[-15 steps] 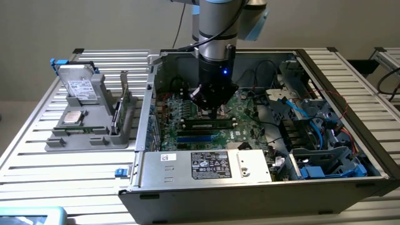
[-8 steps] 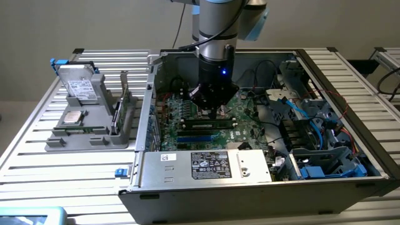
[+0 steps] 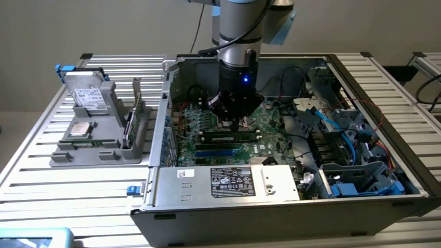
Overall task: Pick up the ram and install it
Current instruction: 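Press down the ram until it locks into place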
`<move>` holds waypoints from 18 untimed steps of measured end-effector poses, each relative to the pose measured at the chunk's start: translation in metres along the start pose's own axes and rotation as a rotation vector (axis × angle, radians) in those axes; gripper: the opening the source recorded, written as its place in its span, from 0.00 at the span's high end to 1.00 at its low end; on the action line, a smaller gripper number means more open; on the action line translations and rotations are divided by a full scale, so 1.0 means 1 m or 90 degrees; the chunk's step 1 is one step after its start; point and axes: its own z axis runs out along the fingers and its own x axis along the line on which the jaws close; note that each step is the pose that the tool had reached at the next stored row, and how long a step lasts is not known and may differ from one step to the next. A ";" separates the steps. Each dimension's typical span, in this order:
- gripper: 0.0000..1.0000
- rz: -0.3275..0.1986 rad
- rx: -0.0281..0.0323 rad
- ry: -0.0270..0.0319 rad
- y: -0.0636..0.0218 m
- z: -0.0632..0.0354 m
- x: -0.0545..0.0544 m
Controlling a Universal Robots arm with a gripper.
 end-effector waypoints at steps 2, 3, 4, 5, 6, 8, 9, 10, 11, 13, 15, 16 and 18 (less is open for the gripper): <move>0.89 0.011 0.0017 0.0010 0.0000 -0.0001 0.000; 0.89 0.016 0.0025 0.0016 0.0000 -0.0002 0.000; 0.89 0.022 0.0033 0.0022 0.0000 -0.0003 0.000; 0.89 0.028 0.0040 0.0029 0.0000 -0.0003 0.000; 0.89 0.033 0.0048 0.0035 0.0000 -0.0004 0.000; 0.89 0.044 0.0061 0.0047 0.0000 -0.0005 0.000; 0.89 0.050 0.0068 0.0052 0.0000 -0.0005 0.000; 0.89 0.055 0.0075 0.0056 0.0000 -0.0005 0.000; 0.89 0.061 0.0081 0.0061 -0.0001 -0.0006 0.000; 0.89 0.071 0.0095 0.0067 -0.0001 -0.0006 0.000; 0.89 0.081 0.0108 0.0074 -0.0001 -0.0007 0.000; 0.89 0.086 0.0115 0.0077 -0.0001 -0.0007 0.000; 0.89 0.097 0.0125 0.0083 -0.0001 -0.0007 0.000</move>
